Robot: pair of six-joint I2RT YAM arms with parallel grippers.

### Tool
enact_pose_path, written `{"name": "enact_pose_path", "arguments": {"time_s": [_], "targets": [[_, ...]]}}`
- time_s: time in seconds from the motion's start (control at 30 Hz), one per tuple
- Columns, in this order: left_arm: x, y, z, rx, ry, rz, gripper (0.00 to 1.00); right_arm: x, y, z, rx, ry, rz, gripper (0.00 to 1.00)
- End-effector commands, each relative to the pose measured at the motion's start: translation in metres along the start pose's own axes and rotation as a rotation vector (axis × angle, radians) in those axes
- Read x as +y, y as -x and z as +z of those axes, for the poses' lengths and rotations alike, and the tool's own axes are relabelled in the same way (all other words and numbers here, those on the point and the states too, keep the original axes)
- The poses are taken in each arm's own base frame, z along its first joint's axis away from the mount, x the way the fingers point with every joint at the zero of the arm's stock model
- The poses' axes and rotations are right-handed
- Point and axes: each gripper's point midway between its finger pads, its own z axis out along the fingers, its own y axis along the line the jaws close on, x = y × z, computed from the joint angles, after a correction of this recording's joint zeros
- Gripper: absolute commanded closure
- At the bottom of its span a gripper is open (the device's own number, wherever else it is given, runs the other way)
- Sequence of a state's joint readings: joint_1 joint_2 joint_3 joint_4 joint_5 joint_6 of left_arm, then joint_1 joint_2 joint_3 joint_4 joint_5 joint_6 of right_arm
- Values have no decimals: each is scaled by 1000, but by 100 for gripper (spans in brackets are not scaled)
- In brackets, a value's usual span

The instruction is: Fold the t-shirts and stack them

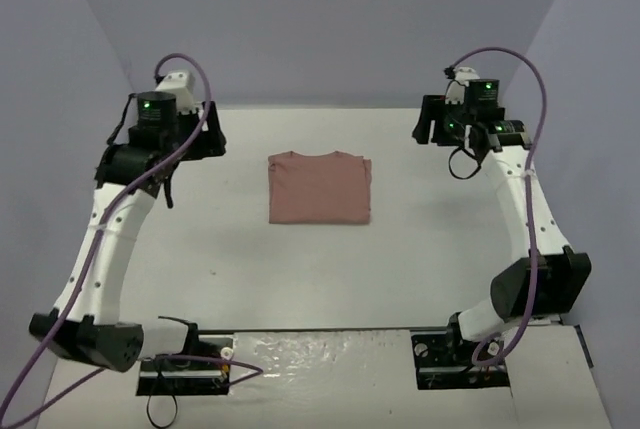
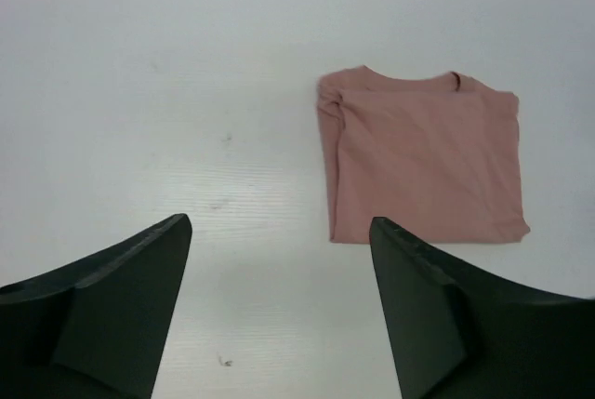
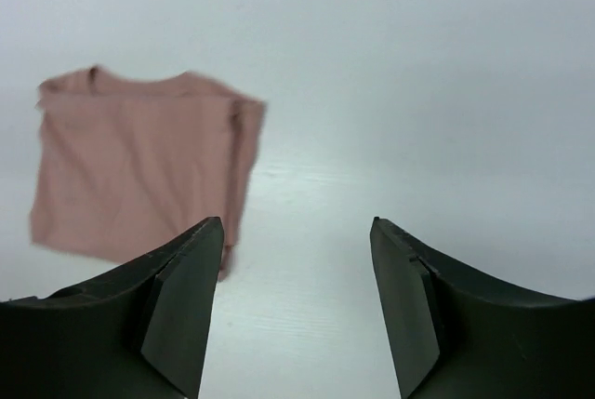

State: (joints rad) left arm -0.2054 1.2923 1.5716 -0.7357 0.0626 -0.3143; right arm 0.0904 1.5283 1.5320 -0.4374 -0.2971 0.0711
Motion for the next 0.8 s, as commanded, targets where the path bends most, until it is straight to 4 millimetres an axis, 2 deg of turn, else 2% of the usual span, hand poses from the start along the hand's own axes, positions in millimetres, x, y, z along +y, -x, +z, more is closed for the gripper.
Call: {"name": "enact_pose_path", "arguments": {"time_s": [0.0, 0.1, 0.13, 0.23, 0.43, 0.53, 0.77], "targets": [[43, 17, -69, -100, 197, 70, 18, -48, 28, -68, -179, -273, 39, 34], [61, 25, -115, -192, 288, 76, 9, -53, 36, -103, -267, -347, 54, 25], [65, 24, -125, -206, 309, 76, 8, -55, 39, -118, -304, -381, 59, 22], [79, 10, -146, -210, 371, 70, 6, -51, 41, -140, -367, -434, 66, 16], [88, -26, -150, -165, 399, 40, 5, -47, 44, -178, -467, -518, 78, 8], [90, -31, -153, -167, 411, 36, 3, -44, 43, -191, -496, -531, 69, 1], [86, -32, -153, -172, 397, 45, 3, -37, 42, -202, -525, -505, 42, 0]]}}
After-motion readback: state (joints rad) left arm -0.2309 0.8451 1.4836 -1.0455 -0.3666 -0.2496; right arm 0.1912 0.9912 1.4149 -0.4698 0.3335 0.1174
